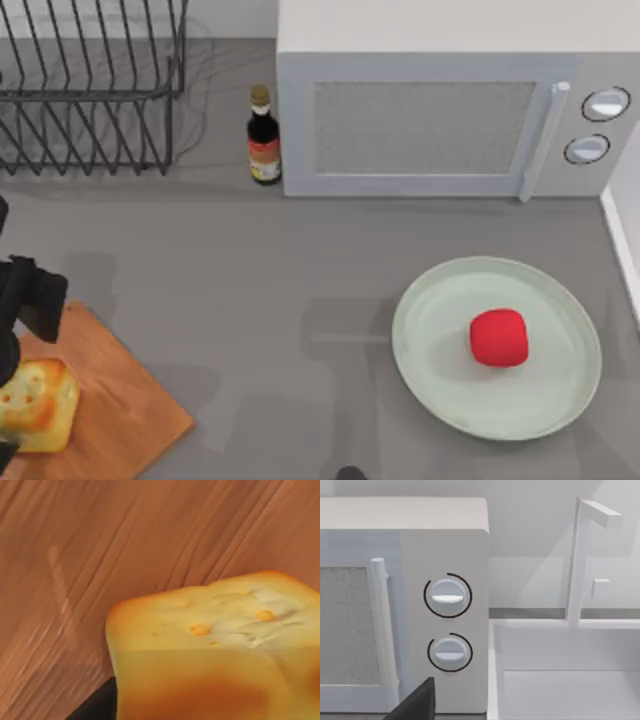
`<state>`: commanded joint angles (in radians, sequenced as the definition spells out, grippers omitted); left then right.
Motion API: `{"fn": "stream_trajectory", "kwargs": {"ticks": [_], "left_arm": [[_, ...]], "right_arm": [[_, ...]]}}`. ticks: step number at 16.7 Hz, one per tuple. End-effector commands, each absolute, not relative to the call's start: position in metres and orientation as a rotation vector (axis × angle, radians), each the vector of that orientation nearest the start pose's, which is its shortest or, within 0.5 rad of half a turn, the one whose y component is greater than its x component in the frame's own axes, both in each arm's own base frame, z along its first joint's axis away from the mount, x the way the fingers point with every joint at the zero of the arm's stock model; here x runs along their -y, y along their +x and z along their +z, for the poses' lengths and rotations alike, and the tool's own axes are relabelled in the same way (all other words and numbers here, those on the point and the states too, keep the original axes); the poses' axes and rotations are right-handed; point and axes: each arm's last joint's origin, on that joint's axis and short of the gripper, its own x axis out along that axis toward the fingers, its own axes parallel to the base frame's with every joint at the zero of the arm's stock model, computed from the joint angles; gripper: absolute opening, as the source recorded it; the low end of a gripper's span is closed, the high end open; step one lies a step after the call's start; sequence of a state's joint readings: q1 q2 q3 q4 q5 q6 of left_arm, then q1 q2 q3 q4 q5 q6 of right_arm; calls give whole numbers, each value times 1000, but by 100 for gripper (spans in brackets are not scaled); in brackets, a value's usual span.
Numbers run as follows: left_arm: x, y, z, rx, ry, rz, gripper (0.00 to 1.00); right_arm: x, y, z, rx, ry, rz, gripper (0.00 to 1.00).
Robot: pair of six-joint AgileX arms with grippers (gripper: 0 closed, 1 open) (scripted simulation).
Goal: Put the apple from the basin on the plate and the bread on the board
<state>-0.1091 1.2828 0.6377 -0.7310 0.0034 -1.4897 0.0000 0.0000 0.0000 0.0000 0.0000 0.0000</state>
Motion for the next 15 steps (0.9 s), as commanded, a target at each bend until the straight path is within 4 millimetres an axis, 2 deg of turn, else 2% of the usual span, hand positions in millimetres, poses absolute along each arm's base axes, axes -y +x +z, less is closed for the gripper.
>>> {"fn": "stream_trajectory", "kwargs": {"ticks": [4,9,12,15], "left_arm": [[16,174,169,-1004,-987,554,100],[8,135,169,-664,-574,156,100],[5,119,165,-400,-318,32,100],[3,110,162,-168,-126,-5,100]], "right_arm": [[1,106,160,0,0,0,100],[1,106,160,0,0,0,100],[1,106,160,0,0,0,100],[1,106,160,0,0,0,100]]}}
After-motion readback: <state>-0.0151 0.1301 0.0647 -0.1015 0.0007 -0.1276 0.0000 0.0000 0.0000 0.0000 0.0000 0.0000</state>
